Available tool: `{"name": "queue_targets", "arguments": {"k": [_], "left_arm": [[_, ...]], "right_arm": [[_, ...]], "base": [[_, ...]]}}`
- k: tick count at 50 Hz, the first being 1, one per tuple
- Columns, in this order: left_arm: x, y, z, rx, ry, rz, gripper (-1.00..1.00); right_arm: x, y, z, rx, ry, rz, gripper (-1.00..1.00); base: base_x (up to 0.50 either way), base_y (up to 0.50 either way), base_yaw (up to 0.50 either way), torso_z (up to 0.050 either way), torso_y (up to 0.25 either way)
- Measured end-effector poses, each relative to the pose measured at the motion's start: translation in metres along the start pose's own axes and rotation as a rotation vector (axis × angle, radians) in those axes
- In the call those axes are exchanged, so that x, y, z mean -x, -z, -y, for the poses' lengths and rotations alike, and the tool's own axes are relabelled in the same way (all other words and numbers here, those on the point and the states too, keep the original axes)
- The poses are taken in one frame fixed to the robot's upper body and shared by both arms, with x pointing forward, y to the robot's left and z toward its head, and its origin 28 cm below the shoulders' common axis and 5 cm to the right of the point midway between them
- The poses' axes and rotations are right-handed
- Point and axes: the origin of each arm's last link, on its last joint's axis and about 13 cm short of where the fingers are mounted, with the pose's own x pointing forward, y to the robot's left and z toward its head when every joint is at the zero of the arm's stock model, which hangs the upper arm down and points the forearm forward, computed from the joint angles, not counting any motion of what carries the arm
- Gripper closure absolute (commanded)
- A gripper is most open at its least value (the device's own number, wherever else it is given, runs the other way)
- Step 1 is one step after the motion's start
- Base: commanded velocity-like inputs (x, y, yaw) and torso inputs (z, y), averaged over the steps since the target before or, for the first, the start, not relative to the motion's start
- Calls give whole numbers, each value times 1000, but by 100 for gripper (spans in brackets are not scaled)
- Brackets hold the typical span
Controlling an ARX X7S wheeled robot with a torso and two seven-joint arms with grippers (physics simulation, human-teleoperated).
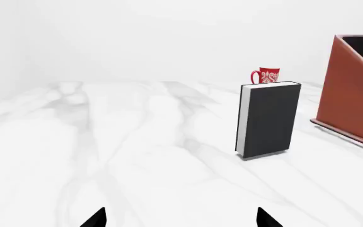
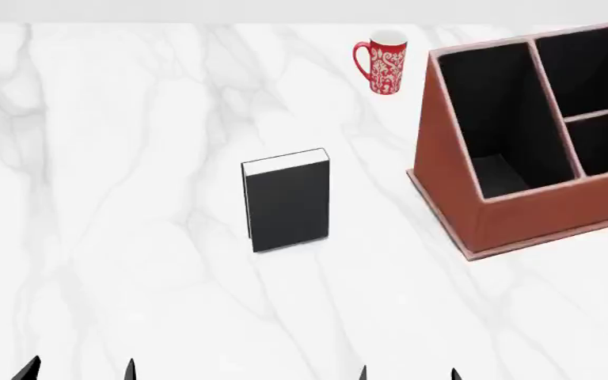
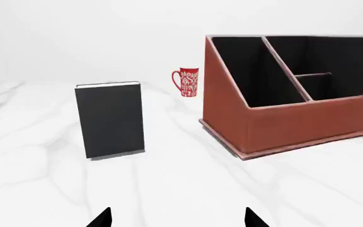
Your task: Pick up the book and place it in the right compartment of the caddy.
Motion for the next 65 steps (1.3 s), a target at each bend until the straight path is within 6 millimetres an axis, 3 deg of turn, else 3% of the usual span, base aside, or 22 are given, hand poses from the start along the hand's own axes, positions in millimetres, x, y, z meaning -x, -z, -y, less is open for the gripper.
{"name": "queue_targets", "arguments": {"k": [23, 29, 44, 55, 65], "left_arm": [[0, -3, 0, 11, 13, -7, -100], [-7, -19, -1, 26, 19, -10, -100], [-26, -80, -6, 20, 17, 68, -100], [-29, -99, -7, 5, 14, 106, -100], [-29, -105, -8, -8, 6, 119, -100]], "right_arm": [[1, -7, -1, 17, 4, -7, -100], [-7, -28, 1, 29, -3, 4, -100], [-23, -94, 5, 68, -20, 89, -100], [-24, -111, 6, 87, -14, 115, -100], [-24, -117, 5, 87, -26, 117, -100]], "base": [[0, 0, 0, 0, 0], [0, 0, 0, 0, 0], [0, 0, 0, 0, 0], [0, -7, 0, 0, 0], [0, -500, 0, 0, 0]]}}
